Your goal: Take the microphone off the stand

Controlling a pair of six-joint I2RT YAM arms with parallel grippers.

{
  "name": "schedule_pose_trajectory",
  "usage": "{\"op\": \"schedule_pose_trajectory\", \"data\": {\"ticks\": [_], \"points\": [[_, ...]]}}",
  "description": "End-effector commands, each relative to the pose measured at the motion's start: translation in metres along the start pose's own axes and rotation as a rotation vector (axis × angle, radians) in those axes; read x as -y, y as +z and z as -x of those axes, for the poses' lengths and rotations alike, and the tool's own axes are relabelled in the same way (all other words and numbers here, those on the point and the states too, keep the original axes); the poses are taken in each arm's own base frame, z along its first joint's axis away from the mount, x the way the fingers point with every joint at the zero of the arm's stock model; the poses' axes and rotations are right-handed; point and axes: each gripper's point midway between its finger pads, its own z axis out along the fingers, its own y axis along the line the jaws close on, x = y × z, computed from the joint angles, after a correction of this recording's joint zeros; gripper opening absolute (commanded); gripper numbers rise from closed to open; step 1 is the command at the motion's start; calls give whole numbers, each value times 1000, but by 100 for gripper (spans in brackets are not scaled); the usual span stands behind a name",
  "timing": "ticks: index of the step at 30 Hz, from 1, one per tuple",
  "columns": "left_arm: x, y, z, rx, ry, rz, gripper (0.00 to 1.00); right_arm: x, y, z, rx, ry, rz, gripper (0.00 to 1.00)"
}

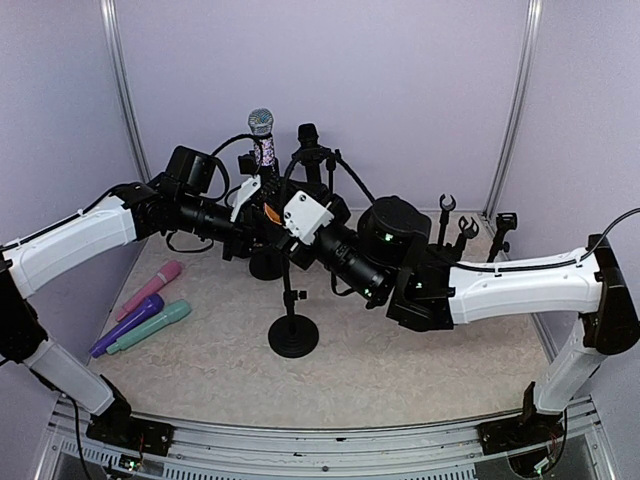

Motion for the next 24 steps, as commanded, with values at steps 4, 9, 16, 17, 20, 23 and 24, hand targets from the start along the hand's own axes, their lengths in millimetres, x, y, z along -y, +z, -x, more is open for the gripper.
{"op": "schedule_pose_trajectory", "data": {"ticks": [4, 9, 16, 17, 20, 23, 24], "points": [[-14, -5, 1, -20, 38, 17, 0, 15, 5, 33, 123, -19, -115, 51], [-16, -6, -1, -29, 42, 26, 0, 17, 4, 46, 156, -31, -138, 27], [-37, -6, -3, -53, 57, 122, 0, 25, -16, 79, 221, -63, -194, 7], [-41, -6, -3, -55, 54, 135, 0, 26, -19, 83, 230, -64, -199, 6], [-53, -9, -1, -52, 49, 172, 0, 29, -27, 98, 252, -65, -210, 4], [-62, -12, 3, -40, 43, 196, 0, 33, -34, 107, 268, -56, -216, 1], [-65, -13, 3, -38, 43, 203, 0, 36, -36, 110, 272, -47, -217, 0]]}}
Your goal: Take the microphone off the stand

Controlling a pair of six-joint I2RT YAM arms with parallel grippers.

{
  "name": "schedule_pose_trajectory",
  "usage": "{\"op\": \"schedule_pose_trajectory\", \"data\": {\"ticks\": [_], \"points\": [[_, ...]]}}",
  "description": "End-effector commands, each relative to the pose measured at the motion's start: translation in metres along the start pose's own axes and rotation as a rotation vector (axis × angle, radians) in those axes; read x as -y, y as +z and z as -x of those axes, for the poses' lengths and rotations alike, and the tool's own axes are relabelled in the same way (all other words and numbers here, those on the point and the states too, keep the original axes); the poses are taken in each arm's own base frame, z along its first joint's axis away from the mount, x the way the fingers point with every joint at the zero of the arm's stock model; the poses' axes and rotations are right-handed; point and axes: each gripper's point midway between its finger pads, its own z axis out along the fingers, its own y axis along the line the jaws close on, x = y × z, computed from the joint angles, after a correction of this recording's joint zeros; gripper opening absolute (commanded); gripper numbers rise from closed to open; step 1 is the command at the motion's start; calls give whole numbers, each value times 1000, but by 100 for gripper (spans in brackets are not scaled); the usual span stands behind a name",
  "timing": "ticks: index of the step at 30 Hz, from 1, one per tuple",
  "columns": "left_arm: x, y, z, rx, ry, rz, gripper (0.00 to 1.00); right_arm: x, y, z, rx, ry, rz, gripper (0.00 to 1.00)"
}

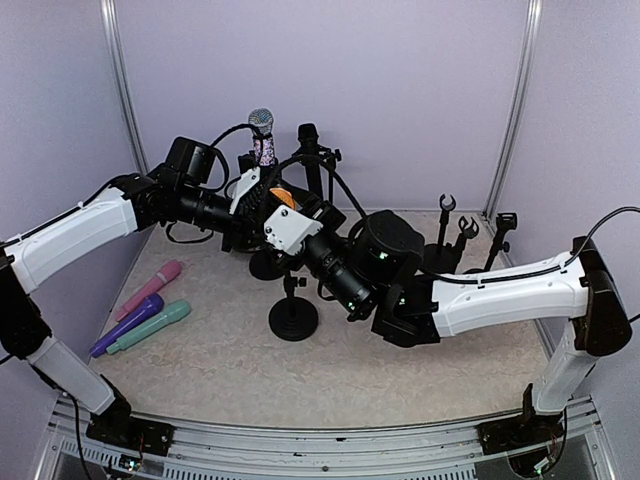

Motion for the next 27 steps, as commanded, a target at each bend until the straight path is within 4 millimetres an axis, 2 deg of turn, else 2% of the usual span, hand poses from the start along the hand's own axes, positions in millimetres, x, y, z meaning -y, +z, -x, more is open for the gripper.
{"op": "schedule_pose_trajectory", "data": {"ticks": [1, 11, 27], "points": [[-56, -8, -12, -50, -37, 202, 0, 59, -28, 88, 228, 124, -113, 0], [-75, -1, -29, -81, -95, 265, 0, 75, -43, 107, 273, 196, -111, 0], [-85, 4, -41, -116, -121, 300, 0, 90, -72, 151, 338, 201, -114, 0]]}}
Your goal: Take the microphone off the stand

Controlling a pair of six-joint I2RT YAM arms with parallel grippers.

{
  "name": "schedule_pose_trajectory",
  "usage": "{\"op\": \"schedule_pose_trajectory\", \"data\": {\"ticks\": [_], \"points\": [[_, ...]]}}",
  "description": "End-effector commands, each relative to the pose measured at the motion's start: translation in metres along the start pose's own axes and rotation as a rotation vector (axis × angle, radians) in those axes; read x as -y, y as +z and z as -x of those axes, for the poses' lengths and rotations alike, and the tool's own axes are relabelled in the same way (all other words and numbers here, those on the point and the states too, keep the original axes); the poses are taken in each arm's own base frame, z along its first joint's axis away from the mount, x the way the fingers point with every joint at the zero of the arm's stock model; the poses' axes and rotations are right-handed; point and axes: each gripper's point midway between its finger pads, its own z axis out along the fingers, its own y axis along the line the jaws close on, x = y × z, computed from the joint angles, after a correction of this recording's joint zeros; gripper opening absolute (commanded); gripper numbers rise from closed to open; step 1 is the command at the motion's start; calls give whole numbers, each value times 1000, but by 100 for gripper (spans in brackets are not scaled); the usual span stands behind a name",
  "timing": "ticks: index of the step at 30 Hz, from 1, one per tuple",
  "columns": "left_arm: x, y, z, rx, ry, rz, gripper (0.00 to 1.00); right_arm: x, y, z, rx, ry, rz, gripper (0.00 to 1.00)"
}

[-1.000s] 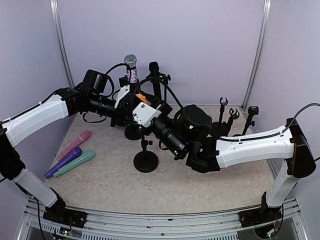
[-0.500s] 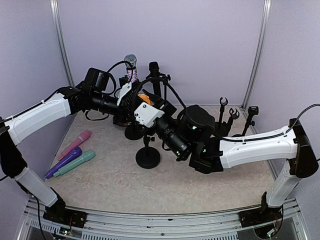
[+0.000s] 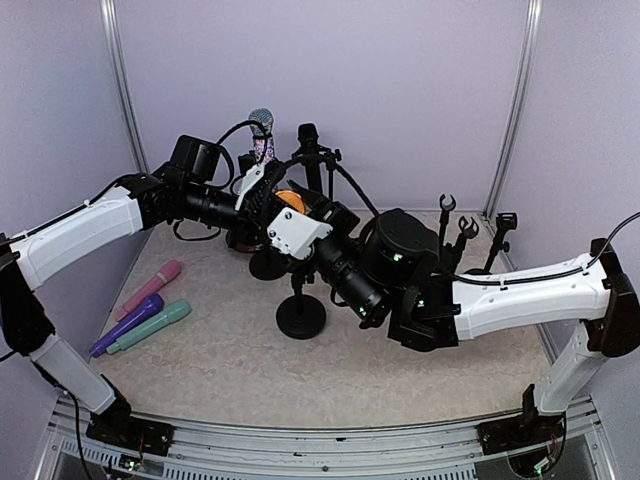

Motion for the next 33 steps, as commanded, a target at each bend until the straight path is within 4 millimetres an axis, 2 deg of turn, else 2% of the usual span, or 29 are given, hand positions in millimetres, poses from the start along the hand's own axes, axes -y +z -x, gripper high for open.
{"op": "schedule_pose_trajectory", "data": {"ticks": [1, 12, 17, 19, 21, 24, 26, 28, 33], "points": [[-84, -9, -55, -171, -120, 338, 0, 90, -67, 137, 418, 260, -121, 0], [-93, -7, -62, -190, -144, 373, 0, 102, -85, 158, 469, 262, -127, 0], [-86, -5, -54, -174, -130, 336, 0, 102, -85, 157, 449, 244, -130, 0], [-79, -5, -47, -159, -119, 301, 8, 103, -85, 154, 435, 248, -132, 0], [-69, -6, -38, -145, -112, 248, 26, 104, -83, 150, 413, 254, -135, 0], [-56, -15, -25, -138, -103, 201, 69, 103, -79, 142, 364, 275, -126, 0], [-47, -30, -12, -118, -65, 195, 97, 98, -71, 130, 303, 305, -107, 0], [-38, -48, -5, -113, -18, 194, 99, 90, -61, 116, 248, 345, -71, 0], [-9, -93, -2, -157, 95, 179, 99, 59, -33, 80, 133, 486, 83, 0]]}}
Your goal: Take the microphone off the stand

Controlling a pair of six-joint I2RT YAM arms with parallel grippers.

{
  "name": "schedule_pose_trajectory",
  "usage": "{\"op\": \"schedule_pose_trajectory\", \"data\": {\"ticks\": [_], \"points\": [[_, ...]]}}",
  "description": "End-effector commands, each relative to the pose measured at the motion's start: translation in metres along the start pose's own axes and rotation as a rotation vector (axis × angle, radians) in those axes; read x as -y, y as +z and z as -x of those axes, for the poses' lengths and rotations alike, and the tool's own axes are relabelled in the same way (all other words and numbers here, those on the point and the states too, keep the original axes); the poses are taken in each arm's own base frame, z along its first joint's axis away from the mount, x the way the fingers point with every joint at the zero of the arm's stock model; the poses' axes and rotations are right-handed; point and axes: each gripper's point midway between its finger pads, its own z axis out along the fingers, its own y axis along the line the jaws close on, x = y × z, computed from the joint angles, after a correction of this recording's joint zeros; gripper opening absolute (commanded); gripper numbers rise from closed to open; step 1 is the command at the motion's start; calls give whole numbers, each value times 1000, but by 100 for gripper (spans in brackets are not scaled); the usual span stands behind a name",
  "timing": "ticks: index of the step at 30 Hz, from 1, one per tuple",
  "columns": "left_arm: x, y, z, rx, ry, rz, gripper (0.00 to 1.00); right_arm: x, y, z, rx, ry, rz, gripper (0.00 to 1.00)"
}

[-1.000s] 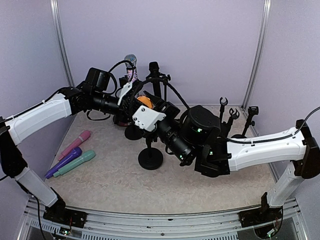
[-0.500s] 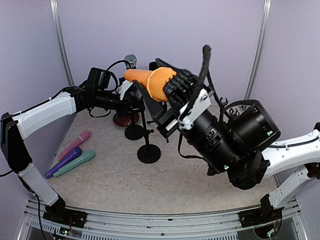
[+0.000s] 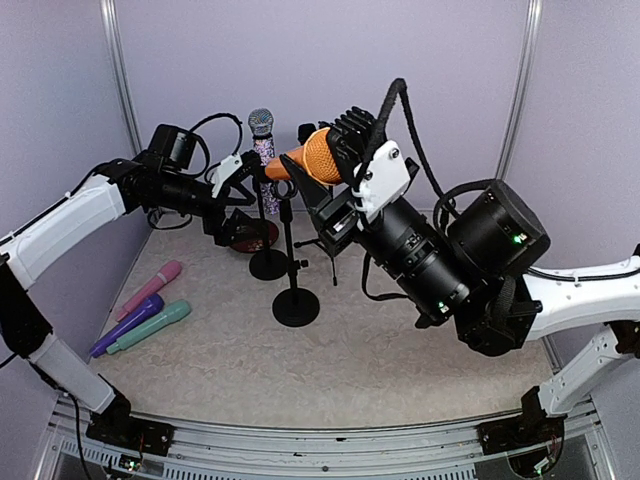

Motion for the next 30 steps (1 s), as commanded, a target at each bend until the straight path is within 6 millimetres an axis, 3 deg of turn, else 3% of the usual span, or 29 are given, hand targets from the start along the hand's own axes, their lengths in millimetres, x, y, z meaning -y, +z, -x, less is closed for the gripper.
{"op": "schedule_pose_trajectory", "data": {"ticks": [1, 5, 12, 21, 25, 28, 30], "points": [[30, -58, 11, 7, 166, -21, 99, -12, 18, -43, -143, 208, 90, 0], [55, -84, 9, 23, 222, -50, 99, -42, 36, -70, -186, 329, 210, 0], [82, -96, -2, 8, 235, -119, 88, -85, 63, -93, -191, 511, 368, 0], [81, -86, -15, -30, 207, -130, 67, -108, 77, -97, -149, 615, 458, 0], [84, -83, -17, -32, 203, -144, 63, -111, 80, -101, -148, 630, 467, 0], [85, -83, -14, -24, 206, -150, 49, -112, 82, -105, -154, 639, 470, 0], [83, -82, -16, -32, 207, -145, 34, -111, 83, -108, -161, 637, 461, 21]]}}
